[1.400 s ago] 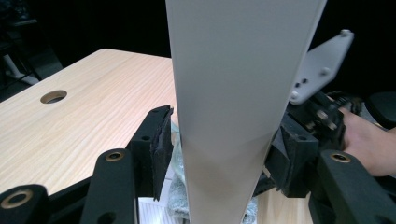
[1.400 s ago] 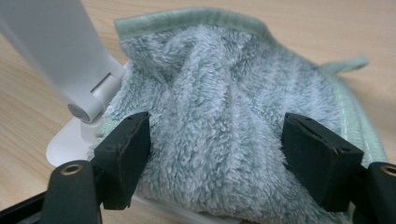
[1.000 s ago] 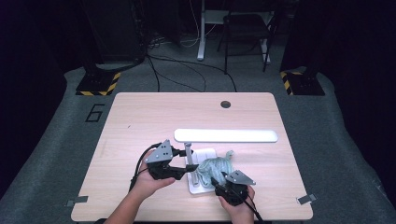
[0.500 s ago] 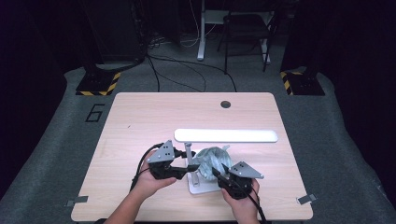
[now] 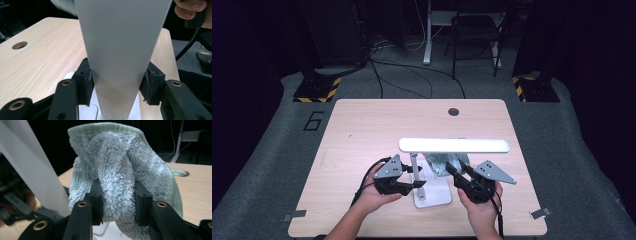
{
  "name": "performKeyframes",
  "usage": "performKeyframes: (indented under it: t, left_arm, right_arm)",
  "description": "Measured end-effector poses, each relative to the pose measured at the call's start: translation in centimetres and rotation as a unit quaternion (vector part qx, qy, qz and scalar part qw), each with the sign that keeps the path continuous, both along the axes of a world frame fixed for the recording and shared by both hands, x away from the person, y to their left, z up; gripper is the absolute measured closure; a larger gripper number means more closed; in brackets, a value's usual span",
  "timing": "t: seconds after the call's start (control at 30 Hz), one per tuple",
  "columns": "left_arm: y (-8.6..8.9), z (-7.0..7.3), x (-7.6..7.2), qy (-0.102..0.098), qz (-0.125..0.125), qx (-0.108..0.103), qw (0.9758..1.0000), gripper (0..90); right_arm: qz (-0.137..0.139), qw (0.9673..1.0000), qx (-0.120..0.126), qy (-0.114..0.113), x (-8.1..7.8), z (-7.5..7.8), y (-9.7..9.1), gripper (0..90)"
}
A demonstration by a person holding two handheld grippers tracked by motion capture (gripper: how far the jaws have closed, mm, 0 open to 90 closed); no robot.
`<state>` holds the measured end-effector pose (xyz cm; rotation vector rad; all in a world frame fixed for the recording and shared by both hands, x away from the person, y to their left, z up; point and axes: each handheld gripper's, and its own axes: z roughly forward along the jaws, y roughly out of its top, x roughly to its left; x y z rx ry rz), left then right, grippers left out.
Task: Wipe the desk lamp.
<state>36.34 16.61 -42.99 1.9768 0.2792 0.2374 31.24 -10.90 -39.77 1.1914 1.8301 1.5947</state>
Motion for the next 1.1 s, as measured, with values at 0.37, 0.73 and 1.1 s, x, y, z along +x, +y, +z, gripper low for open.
performKeyframes:
  t: [0.37,0.73,1.1]
  left_arm:
    - [-0.2,0.1,-0.4,0.007,0.014,0.002,0.9999,52.1]
    - [-0.5,0.2,-0.5,0.006,0.029,0.002,0.9996,52.3]
    - [-0.6,0.2,-0.5,0.010,0.045,0.003,0.9989,52.5]
  right_arm:
    - [0.021,0.9988,0.034,-0.028,-0.4,2.2,3.4,65.8]
    - [0.070,0.9919,0.078,-0.071,-2.3,4.4,3.7,67.0]
    - [0.090,0.9872,0.105,-0.081,-2.1,4.7,4.4,67.2]
